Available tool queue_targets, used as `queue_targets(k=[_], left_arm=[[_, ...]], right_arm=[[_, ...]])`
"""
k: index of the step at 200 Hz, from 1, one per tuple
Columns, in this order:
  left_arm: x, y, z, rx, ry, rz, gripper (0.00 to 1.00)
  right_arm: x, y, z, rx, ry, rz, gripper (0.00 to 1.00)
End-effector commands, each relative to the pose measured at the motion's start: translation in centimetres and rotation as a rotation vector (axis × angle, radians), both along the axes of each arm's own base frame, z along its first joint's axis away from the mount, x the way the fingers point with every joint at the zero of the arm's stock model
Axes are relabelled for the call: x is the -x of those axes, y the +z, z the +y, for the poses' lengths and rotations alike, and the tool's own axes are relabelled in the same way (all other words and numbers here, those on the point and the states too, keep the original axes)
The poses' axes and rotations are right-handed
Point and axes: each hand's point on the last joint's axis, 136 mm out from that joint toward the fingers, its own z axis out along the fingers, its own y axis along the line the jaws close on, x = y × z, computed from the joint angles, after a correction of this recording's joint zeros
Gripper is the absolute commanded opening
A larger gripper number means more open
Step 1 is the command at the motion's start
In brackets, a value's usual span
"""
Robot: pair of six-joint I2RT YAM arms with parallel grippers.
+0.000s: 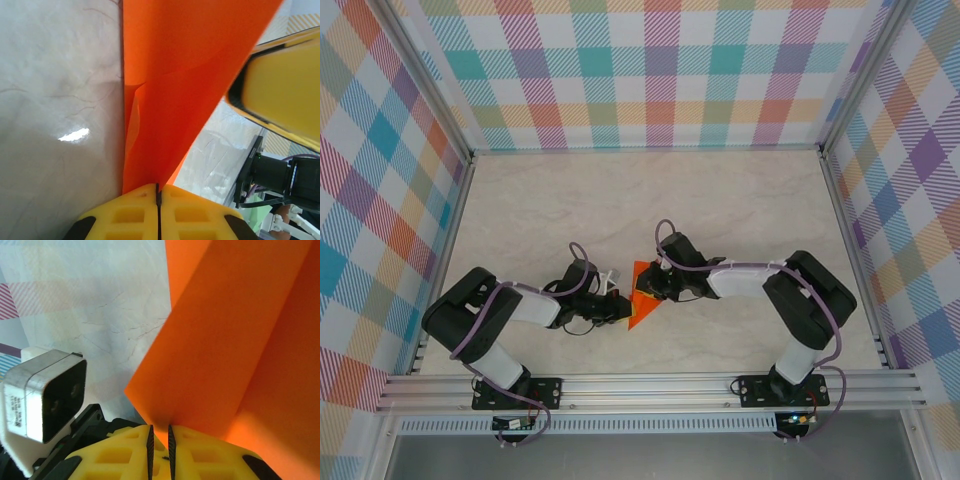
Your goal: Fold a paper plane with a square sheet of paper (pick it up from the middle)
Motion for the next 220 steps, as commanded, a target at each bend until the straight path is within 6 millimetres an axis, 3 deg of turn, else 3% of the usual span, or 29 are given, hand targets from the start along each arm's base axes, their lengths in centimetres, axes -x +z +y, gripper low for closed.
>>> queue_targets(k=[1, 64, 130, 220], left_arm=[[-0.5, -0.1, 0.4, 0.007, 0.017, 0.004, 0.07], [0.1, 0.9, 1.8, -0.077, -0.006, -0.064, 0.34], [0.5, 1.8, 0.9, -0.077, -0.050, -0.101, 0.37], [0.5, 1.7, -0.3, -0.092, -0.076, -0.127, 0.34]], right_arm=[[-0.8, 1.0, 1.3, -0.041, 0.005, -0.016, 0.18], [-0.9, -0.2, 0.8, 0.016, -0.015, 0.002, 0.18], [-1.0, -0.3, 1.0, 0.015, -0.009, 0.007, 0.18], [-0.9, -0.7, 1.0, 0.018, -0.006, 0.019, 0.19]])
